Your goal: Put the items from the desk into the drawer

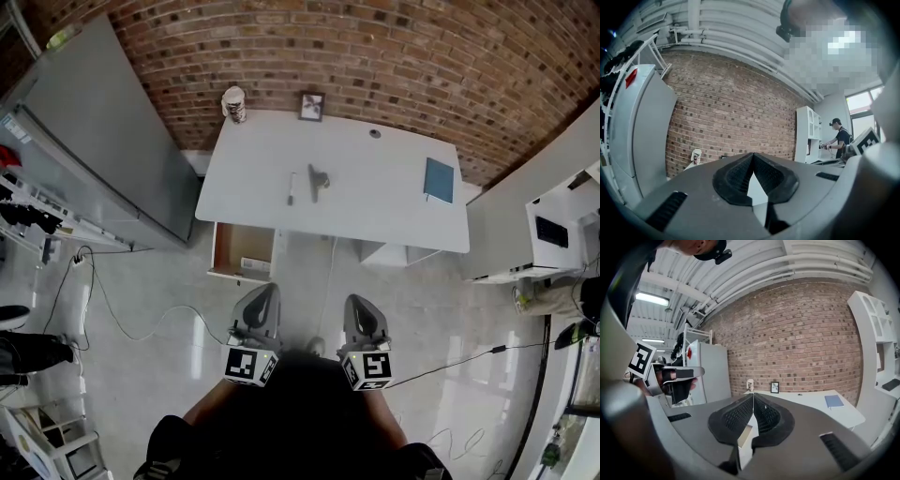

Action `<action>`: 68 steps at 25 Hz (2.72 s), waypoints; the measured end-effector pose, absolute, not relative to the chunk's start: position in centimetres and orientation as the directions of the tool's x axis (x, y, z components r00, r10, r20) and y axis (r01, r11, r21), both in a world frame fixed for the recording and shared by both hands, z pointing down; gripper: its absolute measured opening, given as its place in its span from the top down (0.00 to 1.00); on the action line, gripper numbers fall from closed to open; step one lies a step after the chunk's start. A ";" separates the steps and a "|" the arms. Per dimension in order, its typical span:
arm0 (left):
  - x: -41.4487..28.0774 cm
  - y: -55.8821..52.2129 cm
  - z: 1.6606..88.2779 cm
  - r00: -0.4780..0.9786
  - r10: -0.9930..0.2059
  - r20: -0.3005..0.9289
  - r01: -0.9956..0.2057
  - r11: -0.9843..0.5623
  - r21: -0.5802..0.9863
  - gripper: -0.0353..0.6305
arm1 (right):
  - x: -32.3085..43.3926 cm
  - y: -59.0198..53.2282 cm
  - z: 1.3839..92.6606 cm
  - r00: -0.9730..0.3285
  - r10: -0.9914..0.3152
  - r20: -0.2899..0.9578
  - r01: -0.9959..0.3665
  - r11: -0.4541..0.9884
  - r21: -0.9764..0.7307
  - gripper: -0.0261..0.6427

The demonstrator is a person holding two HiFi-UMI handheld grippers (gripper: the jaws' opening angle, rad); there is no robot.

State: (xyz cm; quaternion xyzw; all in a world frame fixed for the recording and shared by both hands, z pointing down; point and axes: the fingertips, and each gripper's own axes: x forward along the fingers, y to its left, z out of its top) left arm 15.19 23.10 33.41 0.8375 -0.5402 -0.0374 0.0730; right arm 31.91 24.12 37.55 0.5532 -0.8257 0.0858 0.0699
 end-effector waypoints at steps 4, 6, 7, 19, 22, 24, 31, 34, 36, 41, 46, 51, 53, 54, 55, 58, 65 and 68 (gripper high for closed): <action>14.9 23.0 33.5 0.412 -0.911 0.018 -0.900 -0.403 0.166 0.94 | 31.4 23.8 37.7 -0.394 -0.893 0.218 -0.919 0.389 -0.067 0.92; 14.8 23.0 33.5 0.412 -0.911 0.017 -0.900 -0.403 0.167 0.94 | 31.2 23.7 38.0 -0.396 -0.889 0.230 -0.918 0.392 -0.068 0.80; 14.8 23.0 33.5 0.412 -0.911 0.016 -0.899 -0.404 0.167 0.94 | 31.2 23.7 38.1 -0.395 -0.888 0.235 -0.918 0.391 -0.067 0.77; 12.0 23.2 34.0 0.417 -0.909 0.023 -0.896 -0.407 0.177 0.94 | 28.9 23.3 38.9 -0.379 -0.886 0.266 -0.924 0.377 -0.061 0.76; 10.6 23.0 34.3 0.418 -0.908 0.027 -0.895 -0.407 0.183 0.94 | 27.8 23.0 39.1 -0.368 -0.890 0.270 -0.929 0.366 -0.059 0.76; 9.6 22.9 34.4 0.423 -0.906 0.028 -0.892 -0.411 0.186 0.94 | 27.0 22.8 39.3 -0.360 -0.892 0.273 -0.932 0.359 -0.058 0.76; 6.2 22.7 35.4 0.462 -0.886 0.037 -0.873 -0.447 0.196 0.94 | 23.3 21.9 39.7 -0.339 -0.899 0.277 -0.940 0.336 -0.061 0.76; 4.9 22.4 36.0 0.468 -0.883 0.034 -0.870 -0.453 0.194 0.94 | 22.2 21.5 40.1 -0.329 -0.902 0.278 -0.943 0.326 -0.059 0.76; 4.5 22.3 36.2 0.469 -0.882 0.036 -0.869 -0.453 0.200 0.94 | 21.8 21.4 40.4 -0.327 -0.901 0.286 -0.944 0.324 -0.060 0.76; 4.1 21.3 36.6 0.459 -0.887 0.051 -0.873 -0.440 0.210 0.94 | 21.6 20.0 41.0 -0.329 -0.895 0.301 -0.944 0.322 -0.073 0.76; 3.9 18.9 37.2 0.435 -0.899 0.055 -0.885 -0.416 0.210 0.94 | 21.8 16.9 42.2 -0.345 -0.886 0.310 -0.938 0.336 -0.084 0.76; 5.3 15.0 37.4 0.431 -0.900 0.072 -0.891 -0.411 0.193 0.94 | 23.4 12.2 42.8 -0.349 -0.878 0.327 -0.936 0.341 -0.083 0.76; 6.0 13.1 37.2 0.425 -0.902 0.073 -0.893 -0.405 0.194 0.94 | 24.2 10.1 43.1 -0.350 -0.874 0.338 -0.936 0.343 -0.083 0.76; 6.3 12.1 37.1 0.421 -0.904 0.073 -0.895 -0.401 0.195 0.94 | 24.6 9.0 43.3 -0.351 -0.871 0.344 -0.935 0.344 -0.084 0.76; 6.7 11.0 37.0 0.417 -0.906 0.074 -0.897 -0.397 0.196 0.94 | 25.0 7.9 43.5 -0.354 -0.868 0.350 -0.934 0.346 -0.085 0.76; 8.1 7.9 36.8 0.408 -0.909 0.081 -0.901 -0.386 0.199 0.94 | 26.2 4.5 44.2 -0.364 -0.857 0.366 -0.930 0.355 -0.094 0.76; 12.0 2.1 36.7 0.369 -0.923 0.111 -0.918 -0.344 0.195 0.94 | 28.3 -2.0 46.9 -0.433 -0.799 0.417 -0.899 0.419 -0.132 0.76; 13.4 0.0 37.0 0.346 -0.929 0.130 -0.928 -0.319 0.191 0.94 | 28.8 -4.3 48.0 -0.461 -0.770 0.440 -0.884 0.443 -0.151 0.76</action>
